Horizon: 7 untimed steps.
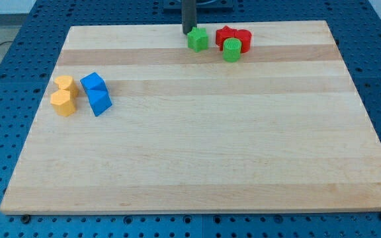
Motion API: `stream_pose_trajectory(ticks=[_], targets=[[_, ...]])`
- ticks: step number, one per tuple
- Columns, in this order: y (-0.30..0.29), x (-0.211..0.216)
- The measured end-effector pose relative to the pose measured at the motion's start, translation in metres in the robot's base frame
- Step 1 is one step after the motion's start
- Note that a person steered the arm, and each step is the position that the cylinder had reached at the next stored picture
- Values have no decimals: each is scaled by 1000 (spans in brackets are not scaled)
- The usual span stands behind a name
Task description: Move arm at top left corner of the board
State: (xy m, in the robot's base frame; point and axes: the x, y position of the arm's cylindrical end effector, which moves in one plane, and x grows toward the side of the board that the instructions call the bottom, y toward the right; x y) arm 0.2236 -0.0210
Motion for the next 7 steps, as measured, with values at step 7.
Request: stream_pose_trajectory(ticks=[7], targets=[[-207,24]])
